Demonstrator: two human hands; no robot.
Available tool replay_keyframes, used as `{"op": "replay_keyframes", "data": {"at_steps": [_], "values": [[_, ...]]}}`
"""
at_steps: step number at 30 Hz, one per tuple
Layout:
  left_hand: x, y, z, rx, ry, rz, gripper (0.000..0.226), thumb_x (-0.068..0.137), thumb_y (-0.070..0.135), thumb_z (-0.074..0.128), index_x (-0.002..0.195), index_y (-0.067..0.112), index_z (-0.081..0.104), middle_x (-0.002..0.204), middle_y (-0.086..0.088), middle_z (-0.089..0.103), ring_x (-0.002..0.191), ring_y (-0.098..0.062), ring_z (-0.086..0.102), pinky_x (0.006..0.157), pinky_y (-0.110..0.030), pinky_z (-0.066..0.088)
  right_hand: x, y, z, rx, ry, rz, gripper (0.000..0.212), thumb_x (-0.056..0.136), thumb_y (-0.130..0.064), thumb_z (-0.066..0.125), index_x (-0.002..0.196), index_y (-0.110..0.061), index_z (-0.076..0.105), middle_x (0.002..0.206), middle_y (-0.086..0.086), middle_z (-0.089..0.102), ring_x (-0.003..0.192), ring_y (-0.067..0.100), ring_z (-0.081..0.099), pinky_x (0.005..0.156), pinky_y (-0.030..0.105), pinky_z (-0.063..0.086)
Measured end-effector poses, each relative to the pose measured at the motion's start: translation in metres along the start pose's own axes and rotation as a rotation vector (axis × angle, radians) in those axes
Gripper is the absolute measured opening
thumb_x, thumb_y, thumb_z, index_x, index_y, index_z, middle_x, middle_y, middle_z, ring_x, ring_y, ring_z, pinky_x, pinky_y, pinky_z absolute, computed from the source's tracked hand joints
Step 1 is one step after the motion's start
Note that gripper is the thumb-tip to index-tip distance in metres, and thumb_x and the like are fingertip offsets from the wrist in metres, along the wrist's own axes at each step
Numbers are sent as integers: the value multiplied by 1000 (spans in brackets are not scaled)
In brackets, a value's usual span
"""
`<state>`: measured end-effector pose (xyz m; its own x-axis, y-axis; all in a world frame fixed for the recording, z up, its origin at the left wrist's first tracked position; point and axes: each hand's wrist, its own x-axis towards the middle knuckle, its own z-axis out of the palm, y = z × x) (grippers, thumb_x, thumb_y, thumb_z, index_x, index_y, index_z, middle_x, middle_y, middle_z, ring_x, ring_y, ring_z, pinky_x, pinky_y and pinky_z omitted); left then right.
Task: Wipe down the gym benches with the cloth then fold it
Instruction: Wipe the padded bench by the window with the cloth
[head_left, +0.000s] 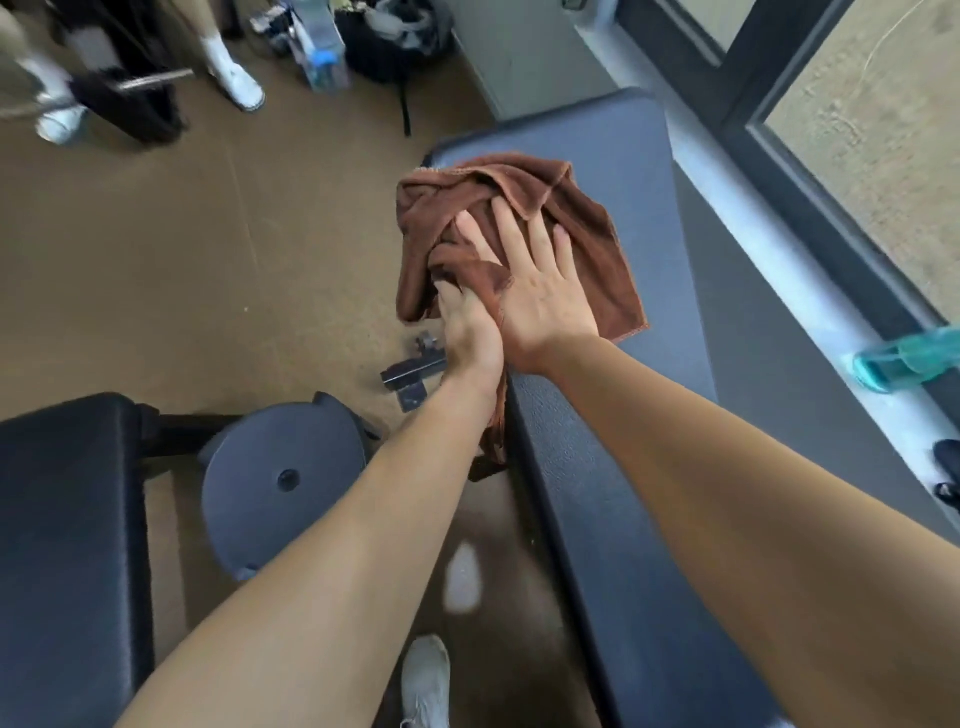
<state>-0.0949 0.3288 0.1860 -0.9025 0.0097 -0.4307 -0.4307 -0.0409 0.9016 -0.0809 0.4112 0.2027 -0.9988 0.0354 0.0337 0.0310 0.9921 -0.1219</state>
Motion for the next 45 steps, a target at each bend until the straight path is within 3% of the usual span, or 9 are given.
{"op": "replay_keyframes", "data": {"at_steps": [6,9,13,16,24,33,39,42,45], "values": [[48,60,17,166,89,218,66,100,48,30,158,18,19,164,-4,23,150,-20,22,124,-38,14,80,16,-38,-82,42,-81,64,100,-50,27,158,-35,3,167,3,8,153,32,4,122,51,1],[61,86,18,511,158,457,52,100,36,32,140,6,48,145,-17,48,136,-31,41,114,-38,26,99,36,-52,-103,140,-100,47,97,-47,33,137,-28,49,132,2,56,125,30,48,110,47,26],[67,120,34,1218,162,532,41,105,37,28,118,15,60,126,-10,63,118,-33,54,93,-42,42,106,77,-57,-83,212,-147,39,88,-46,46,114,-21,61,108,2,64,97,32,56,93,45,35],[72,141,65,1430,72,578,42,104,38,25,109,19,63,115,-9,69,107,-34,63,84,-39,46,110,108,-62,-61,210,-145,37,87,-45,45,107,-20,63,106,0,66,95,31,57,91,44,38],[78,136,24,1474,-121,736,48,99,41,19,106,22,62,107,-4,65,99,-31,64,73,-43,51,116,101,-71,-47,139,16,41,89,-50,39,105,-23,66,107,-4,68,98,29,59,96,45,35],[67,107,-10,1258,-153,610,60,100,31,36,157,17,23,163,3,26,150,-28,24,121,-40,23,107,52,-57,-10,82,-113,49,98,-45,26,110,-15,63,112,4,64,100,31,55,95,45,36],[90,128,81,1540,-249,810,48,104,42,28,135,14,52,140,-3,57,131,-26,49,111,-38,34,103,129,-59,75,192,116,52,96,-47,27,127,-23,61,123,-2,63,111,28,55,98,43,40],[92,136,130,1537,-366,848,42,106,44,28,120,16,56,123,-6,64,117,-32,58,94,-42,45,99,154,-54,391,224,405,50,96,-51,24,131,-32,54,123,-3,60,112,27,55,86,40,47],[93,138,169,1659,-480,1005,33,106,35,27,112,16,54,116,-12,65,105,-41,63,81,-48,48,66,167,-39,611,148,607,45,90,-44,15,88,-19,53,104,17,67,94,41,59,74,36,38]]}}
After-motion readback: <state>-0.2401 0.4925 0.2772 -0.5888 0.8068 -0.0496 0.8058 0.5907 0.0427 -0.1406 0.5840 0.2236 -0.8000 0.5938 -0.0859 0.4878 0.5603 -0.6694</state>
